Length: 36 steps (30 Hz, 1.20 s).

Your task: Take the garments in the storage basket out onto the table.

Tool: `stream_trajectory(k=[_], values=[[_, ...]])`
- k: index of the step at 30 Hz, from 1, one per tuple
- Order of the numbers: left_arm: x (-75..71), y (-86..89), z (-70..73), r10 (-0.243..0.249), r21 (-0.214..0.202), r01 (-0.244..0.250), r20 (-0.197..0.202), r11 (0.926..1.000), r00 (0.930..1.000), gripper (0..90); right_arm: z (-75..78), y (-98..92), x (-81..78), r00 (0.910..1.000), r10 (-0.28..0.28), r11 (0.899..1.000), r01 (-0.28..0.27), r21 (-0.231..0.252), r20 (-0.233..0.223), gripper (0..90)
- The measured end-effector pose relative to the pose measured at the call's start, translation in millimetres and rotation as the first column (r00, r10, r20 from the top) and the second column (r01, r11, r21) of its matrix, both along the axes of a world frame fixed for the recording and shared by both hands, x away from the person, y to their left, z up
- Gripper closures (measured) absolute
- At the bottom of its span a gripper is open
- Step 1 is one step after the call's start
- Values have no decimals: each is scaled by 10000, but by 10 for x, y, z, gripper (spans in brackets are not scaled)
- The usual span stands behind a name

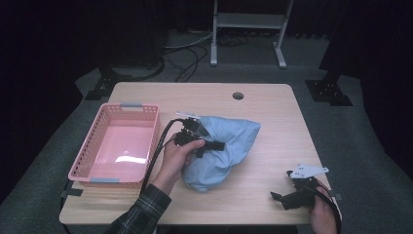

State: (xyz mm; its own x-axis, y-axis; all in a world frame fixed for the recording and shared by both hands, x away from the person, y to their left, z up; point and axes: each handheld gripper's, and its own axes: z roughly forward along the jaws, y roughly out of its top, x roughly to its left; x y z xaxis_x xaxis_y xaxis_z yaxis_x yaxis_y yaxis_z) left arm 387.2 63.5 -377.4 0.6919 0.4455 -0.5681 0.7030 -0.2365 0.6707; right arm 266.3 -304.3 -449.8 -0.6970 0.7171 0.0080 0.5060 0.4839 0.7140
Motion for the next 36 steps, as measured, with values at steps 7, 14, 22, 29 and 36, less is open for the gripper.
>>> stream_trajectory(k=[7,14,22,29,36], values=[[7,-69,-105,-146,309,152,-189,9994,9997,526,0,0,0,10000,-1,10000,1,1,-1,0],[4,-116,-150,-189,380,199,-258,9991,9995,526,0,0,0,10000,1,10000,-1,1,0,0],[1,-179,-223,-291,597,310,-334,9977,9990,524,0,0,0,10000,-1,10000,1,2,1,0],[-7,-246,-282,-321,815,347,-339,9961,9989,523,0,0,-1,10000,-2,10000,2,0,-2,0],[-14,-285,-309,-305,985,333,-297,9946,9991,519,0,0,0,10000,-1,10000,1,0,0,0]])
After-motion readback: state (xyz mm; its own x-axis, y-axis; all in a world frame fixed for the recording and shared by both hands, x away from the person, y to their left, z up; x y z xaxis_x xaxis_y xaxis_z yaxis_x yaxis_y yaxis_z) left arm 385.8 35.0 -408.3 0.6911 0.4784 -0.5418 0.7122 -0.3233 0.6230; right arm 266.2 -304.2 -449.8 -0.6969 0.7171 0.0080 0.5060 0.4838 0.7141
